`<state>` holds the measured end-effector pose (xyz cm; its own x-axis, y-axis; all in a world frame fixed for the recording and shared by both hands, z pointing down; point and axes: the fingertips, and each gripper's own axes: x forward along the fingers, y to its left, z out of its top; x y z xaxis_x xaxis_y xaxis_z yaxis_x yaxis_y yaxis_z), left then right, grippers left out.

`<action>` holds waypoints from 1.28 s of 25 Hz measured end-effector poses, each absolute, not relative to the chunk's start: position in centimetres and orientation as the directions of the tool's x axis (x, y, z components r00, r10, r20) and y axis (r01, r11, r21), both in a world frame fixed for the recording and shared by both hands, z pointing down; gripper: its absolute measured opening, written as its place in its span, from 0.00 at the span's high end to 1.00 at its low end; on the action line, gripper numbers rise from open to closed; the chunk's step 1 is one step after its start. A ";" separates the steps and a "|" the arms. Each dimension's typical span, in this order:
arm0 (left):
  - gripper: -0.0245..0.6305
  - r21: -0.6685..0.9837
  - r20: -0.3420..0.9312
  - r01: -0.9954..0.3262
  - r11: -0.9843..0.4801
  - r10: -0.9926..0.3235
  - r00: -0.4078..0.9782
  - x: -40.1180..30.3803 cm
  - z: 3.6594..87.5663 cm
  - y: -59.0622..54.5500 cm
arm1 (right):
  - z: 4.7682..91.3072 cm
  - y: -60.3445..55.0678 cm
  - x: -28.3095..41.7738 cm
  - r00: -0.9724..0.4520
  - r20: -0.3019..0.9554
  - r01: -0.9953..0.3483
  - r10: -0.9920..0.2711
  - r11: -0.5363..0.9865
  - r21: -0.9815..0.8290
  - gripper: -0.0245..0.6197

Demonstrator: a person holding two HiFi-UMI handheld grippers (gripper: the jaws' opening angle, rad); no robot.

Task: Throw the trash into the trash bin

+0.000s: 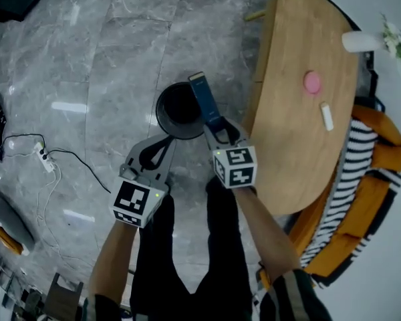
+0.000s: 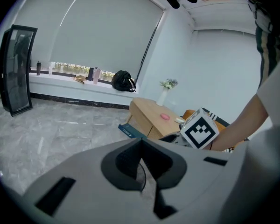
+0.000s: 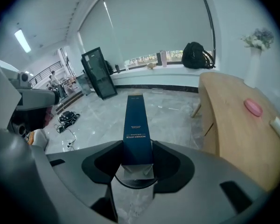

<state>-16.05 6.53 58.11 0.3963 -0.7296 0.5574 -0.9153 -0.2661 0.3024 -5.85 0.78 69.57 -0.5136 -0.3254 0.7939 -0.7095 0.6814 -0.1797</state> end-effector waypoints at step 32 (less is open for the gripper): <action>0.96 0.309 0.617 -0.893 -0.328 -0.646 0.451 -23.9 68.1 10.1 | 89.8 7.2 -8.5 -0.269 0.946 -0.813 -0.180 0.570 -0.123 0.62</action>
